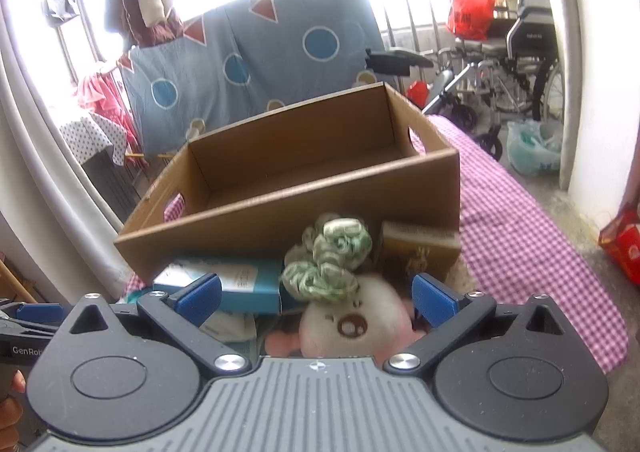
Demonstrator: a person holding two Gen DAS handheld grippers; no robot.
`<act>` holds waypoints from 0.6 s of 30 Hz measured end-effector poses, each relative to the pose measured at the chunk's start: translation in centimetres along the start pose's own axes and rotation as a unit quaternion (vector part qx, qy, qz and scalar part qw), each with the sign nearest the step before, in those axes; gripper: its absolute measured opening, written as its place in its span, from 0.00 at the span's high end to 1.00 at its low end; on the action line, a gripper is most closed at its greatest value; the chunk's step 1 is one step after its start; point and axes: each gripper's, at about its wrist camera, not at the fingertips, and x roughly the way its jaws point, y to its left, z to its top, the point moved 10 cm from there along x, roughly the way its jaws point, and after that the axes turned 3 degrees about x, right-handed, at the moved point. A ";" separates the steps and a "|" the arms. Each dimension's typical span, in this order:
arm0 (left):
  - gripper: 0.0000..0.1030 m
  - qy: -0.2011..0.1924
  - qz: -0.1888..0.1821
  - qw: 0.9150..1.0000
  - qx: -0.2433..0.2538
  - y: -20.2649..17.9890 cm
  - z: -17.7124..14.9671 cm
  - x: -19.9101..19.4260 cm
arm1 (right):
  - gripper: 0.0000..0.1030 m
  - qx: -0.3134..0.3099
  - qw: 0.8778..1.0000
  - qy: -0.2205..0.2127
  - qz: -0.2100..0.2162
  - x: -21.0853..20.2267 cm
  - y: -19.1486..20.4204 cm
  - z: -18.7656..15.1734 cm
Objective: Organize soft objects
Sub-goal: 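Grasp the blue bandage box with the right gripper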
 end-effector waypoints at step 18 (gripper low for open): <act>0.22 -0.069 -0.165 0.979 0.096 -6.9 5.1 2.1 | 0.34 0.005 0.976 0.191 0.103 9.1 4.9 0.8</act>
